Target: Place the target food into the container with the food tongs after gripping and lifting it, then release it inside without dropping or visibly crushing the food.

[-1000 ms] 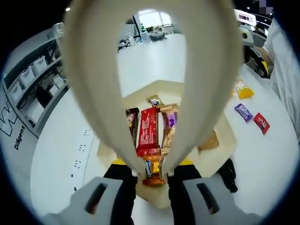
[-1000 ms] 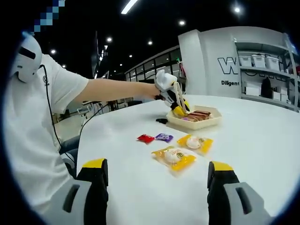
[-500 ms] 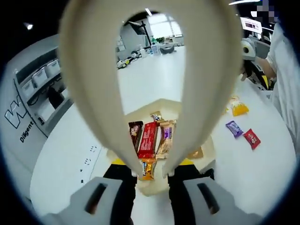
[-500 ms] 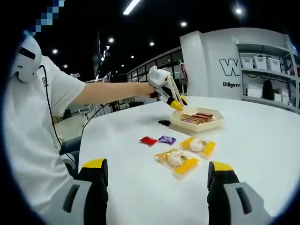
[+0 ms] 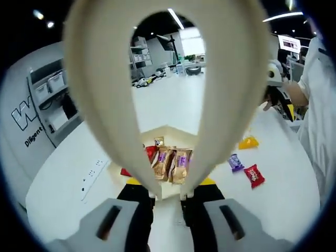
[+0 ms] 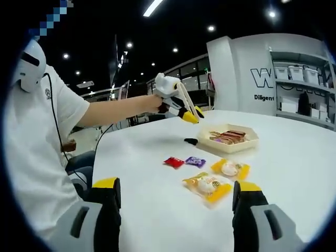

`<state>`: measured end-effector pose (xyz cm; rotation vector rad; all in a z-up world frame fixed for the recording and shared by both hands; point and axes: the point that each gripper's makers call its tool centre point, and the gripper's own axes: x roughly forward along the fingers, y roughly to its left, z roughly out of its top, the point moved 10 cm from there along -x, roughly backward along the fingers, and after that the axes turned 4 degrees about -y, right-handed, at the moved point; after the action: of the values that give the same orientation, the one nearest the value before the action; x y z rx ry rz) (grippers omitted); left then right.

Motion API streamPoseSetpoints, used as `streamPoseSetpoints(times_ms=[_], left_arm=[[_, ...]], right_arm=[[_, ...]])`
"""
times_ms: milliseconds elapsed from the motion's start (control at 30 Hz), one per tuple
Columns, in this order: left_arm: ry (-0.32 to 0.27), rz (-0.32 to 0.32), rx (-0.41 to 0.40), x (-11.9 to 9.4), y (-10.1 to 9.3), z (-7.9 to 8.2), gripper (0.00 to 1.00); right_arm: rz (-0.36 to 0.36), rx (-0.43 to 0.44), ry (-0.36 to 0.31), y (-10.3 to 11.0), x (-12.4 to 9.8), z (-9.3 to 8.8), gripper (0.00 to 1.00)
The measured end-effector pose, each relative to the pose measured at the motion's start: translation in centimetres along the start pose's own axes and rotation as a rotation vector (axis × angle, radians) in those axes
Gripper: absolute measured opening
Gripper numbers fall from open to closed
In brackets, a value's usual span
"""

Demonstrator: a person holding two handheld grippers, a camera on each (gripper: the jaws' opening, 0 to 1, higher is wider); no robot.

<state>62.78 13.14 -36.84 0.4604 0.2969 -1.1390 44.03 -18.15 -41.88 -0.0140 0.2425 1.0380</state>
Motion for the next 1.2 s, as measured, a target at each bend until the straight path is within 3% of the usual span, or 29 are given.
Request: streamPoseSetpoints(times_ms=[633, 833, 1200], left_arm=[[-0.045, 0.037, -0.114, -1.4, -7.6, -1.9, 0.22], [-0.088, 0.047, -0.142, -1.8, -9.3, -1.6, 0.22], [-0.104, 0.074, -0.17, -2.1, -11.4, -1.8, 0.22]], right_arm=[[0.02, -0.006, -0.001, 0.9, 0.5, -0.1, 0.89], [0.021, -0.006, -0.001, 1.1, 0.5, -0.2, 0.89], [0.024, -0.001, -0.003, 1.2, 0.5, -0.4, 0.89]])
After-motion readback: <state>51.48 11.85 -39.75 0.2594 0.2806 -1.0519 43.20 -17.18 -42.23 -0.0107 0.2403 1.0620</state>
